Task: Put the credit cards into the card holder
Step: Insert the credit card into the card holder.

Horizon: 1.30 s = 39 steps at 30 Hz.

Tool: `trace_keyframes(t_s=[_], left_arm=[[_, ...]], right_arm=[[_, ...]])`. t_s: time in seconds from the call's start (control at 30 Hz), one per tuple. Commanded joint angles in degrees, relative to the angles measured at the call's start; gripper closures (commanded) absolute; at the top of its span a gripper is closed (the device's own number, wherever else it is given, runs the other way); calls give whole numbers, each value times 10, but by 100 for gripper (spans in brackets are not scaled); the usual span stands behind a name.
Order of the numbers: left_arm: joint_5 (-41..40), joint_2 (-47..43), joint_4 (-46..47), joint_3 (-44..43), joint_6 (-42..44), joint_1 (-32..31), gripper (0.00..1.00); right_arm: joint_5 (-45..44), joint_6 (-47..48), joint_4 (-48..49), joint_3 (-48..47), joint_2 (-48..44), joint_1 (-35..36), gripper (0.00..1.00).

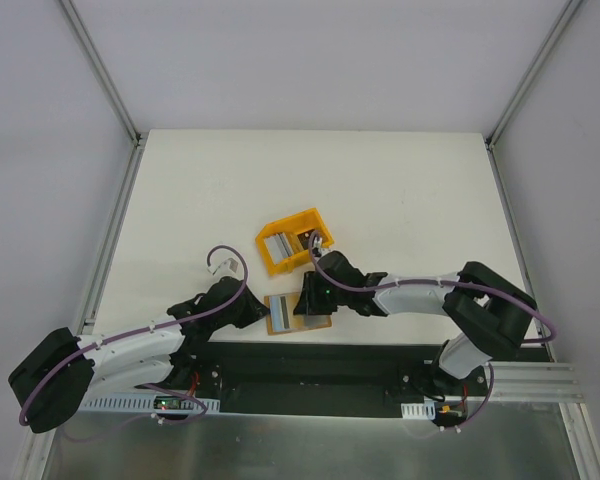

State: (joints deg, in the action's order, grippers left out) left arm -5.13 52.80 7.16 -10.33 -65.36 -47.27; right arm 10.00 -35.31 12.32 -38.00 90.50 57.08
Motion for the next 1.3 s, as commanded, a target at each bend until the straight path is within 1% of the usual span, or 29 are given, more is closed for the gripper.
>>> trace_keyframes(t_s=[0.0, 0.17, 0.37, 0.53, 0.67, 0.9, 1.0, 1.07, 1.27], left_arm=[[-15, -1, -11, 5, 2, -3, 100], [-15, 2, -10, 2, 2, -3, 100], [-12, 5, -10, -2, 3, -3, 100], [-10, 6, -9, -5, 5, -3, 100], [-10, 7, -9, -7, 8, -2, 100], [-13, -4, -10, 0, 5, -3, 100], [-15, -13, -10, 5, 5, -3, 100], [-16, -19, -11, 7, 5, -3, 100], [-17, -30, -15, 9, 5, -3, 100]], right_arm=[[-8, 36, -42, -28, 8, 15, 71], [-10, 55, -59, -57, 13, 35, 74], [-2, 70, -72, -86, 28, 41, 76], [16, 79, -72, -103, 45, 42, 76], [9, 81, -79, -102, 41, 43, 75], [-41, 108, -119, -85, -14, 39, 64], [-58, 127, -146, -92, -37, 38, 54], [-70, 139, -167, -105, -49, 38, 50], [-96, 176, -220, -141, -79, 30, 43]])
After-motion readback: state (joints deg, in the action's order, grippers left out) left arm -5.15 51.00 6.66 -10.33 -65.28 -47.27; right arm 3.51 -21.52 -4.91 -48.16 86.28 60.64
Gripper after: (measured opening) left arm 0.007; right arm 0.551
